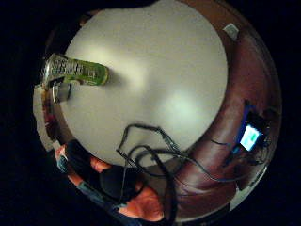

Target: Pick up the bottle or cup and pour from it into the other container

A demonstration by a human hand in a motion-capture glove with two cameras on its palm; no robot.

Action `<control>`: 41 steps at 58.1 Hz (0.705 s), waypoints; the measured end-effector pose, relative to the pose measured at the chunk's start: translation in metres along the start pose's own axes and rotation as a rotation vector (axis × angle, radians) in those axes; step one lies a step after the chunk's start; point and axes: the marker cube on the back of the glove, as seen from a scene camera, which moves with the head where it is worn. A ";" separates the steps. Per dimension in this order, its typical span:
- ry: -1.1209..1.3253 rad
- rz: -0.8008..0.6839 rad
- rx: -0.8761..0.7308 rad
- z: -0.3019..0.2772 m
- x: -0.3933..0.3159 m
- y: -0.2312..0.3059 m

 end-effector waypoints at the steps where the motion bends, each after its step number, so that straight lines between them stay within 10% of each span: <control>1: -0.018 0.000 0.002 0.002 0.003 -0.001; 41: -0.568 -0.107 -0.068 0.088 -0.043 -0.080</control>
